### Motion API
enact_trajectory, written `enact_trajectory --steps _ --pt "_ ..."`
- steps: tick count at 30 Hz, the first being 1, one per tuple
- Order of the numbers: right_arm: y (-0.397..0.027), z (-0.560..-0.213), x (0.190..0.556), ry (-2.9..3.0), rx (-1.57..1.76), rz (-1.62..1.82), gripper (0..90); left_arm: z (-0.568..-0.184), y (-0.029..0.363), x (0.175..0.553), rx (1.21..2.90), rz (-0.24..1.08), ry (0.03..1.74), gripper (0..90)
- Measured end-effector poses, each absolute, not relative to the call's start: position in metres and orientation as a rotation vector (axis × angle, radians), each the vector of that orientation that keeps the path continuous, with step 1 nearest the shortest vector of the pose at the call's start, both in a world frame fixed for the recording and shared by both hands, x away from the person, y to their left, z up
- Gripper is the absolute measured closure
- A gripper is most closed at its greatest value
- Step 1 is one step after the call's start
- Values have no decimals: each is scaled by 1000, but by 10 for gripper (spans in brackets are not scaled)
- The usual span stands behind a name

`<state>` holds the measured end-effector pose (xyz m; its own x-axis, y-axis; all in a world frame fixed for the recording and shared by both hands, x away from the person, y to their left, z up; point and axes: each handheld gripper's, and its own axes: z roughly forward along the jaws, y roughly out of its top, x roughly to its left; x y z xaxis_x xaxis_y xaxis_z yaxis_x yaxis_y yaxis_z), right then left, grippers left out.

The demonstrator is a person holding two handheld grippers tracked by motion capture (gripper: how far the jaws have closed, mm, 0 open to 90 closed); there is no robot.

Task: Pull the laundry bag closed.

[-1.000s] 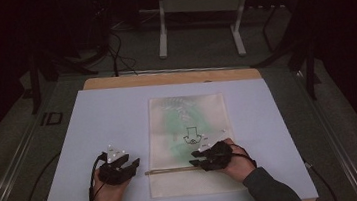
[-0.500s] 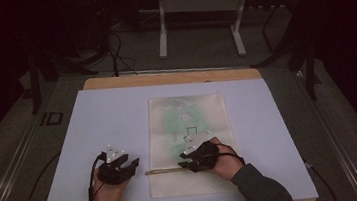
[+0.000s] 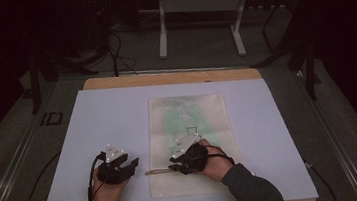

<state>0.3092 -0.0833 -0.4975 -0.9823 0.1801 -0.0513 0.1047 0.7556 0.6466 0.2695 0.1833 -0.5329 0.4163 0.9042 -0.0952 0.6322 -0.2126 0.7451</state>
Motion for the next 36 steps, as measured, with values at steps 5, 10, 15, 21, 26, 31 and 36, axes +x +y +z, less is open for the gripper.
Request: enact_trajectory --steps 5,10,15,21,26,31,36 --pt "-73 -500 308 2847 217 1047 732 -532 185 269 1935 475 1309 520" --pt "-62 -504 309 2859 202 1057 734 -532 185 269 1935 481 1306 520" --pt "-51 -506 310 2866 195 1064 735 -531 186 269 1939 489 1307 519" --pt "-36 -507 308 2875 170 1066 734 -530 188 269 1932 494 1312 518" --pt "-28 -510 307 2884 149 1058 733 -530 189 269 1928 494 1310 518" --pt "-18 -513 307 2896 145 1051 732 -530 189 269 1923 495 1316 517" --pt "-11 -516 309 2910 133 1038 729 -530 190 269 1923 494 1315 516"
